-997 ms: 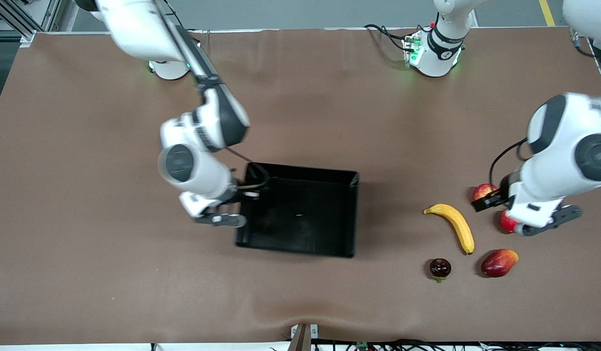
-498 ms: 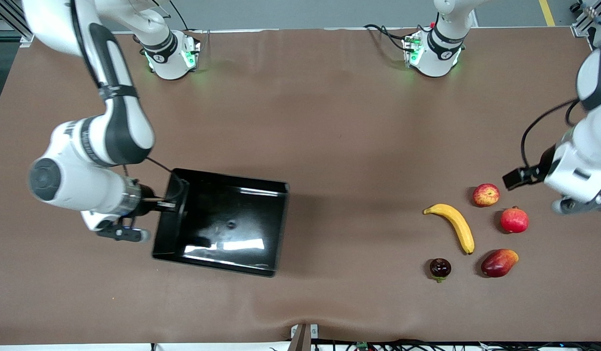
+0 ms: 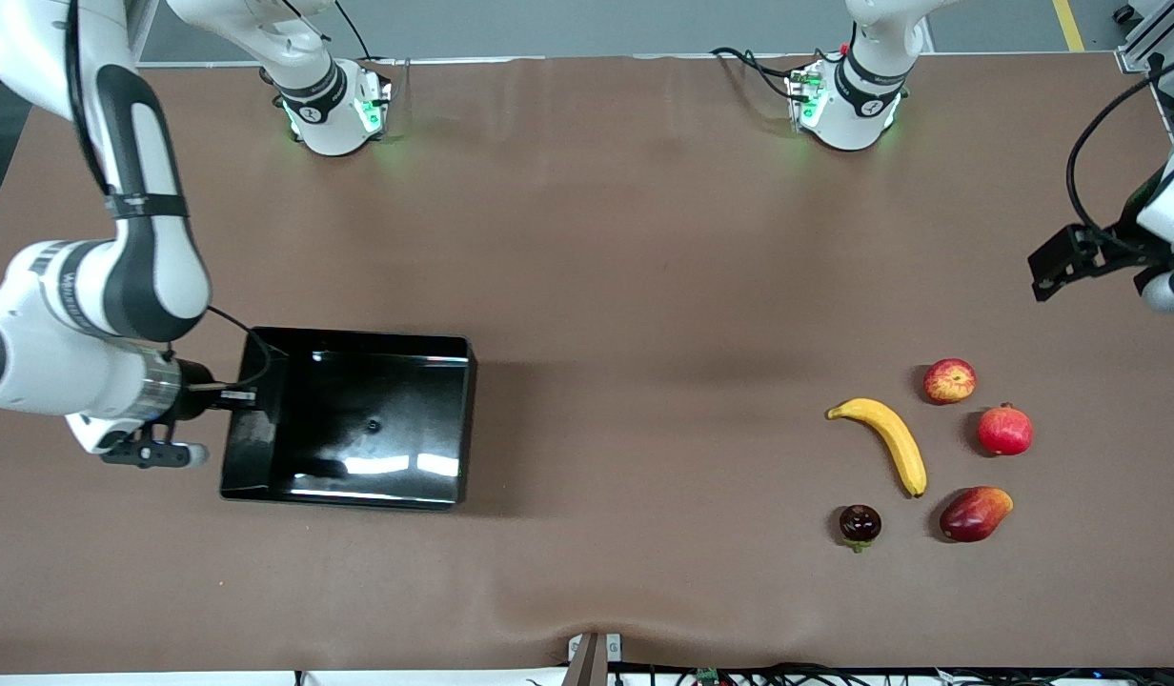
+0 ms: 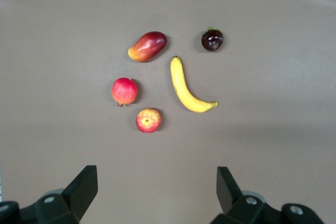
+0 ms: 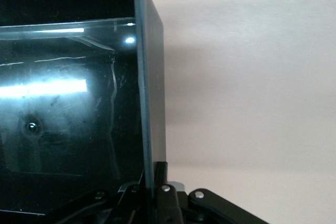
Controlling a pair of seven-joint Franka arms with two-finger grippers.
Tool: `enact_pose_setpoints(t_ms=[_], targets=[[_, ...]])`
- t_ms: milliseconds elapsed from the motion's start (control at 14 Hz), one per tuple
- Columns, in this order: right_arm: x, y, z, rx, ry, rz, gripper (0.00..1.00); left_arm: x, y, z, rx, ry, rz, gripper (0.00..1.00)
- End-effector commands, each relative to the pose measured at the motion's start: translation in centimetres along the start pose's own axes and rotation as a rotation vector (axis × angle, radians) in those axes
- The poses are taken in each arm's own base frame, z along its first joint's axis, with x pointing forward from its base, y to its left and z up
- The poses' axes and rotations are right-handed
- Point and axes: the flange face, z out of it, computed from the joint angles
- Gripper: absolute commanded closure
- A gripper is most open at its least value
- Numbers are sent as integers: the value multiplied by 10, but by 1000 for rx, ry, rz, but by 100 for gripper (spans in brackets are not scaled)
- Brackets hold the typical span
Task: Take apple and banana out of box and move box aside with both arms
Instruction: 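Drag the box away from the fruits with the right gripper while the left gripper withdraws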
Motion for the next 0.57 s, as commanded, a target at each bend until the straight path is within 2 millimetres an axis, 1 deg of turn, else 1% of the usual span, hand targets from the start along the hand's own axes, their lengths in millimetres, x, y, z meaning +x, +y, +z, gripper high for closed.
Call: enact_pose_setpoints(t_ms=[0,71,142,214,285,356,427,498], targets=[[-19,45,-23,23,21,-36,100,-25,16,-10,5,-23,28,0],[-20,64,-26,25,26,-19,100,-34,16,-12,-6,-35,28,0],[-21,79,-25,25,25,-22,100,-41,17,-8,-21,-52,27,0],[-22,96,-24,13,23,-27,100,-49,13,-6,-27,-63,31,0],[-23,109,-24,4,20,-30,100,-54,13,-3,-27,-72,61,0],[-24,122,-21,3,17,-31,100,-59,11,-6,-26,-71,79,0],[-24,133,-16,5,10,-34,100,-62,15,-7,-26,-82,87,0],[-24,140,-11,5,5,-34,100,-64,12,-7,-25,-91,83,0]])
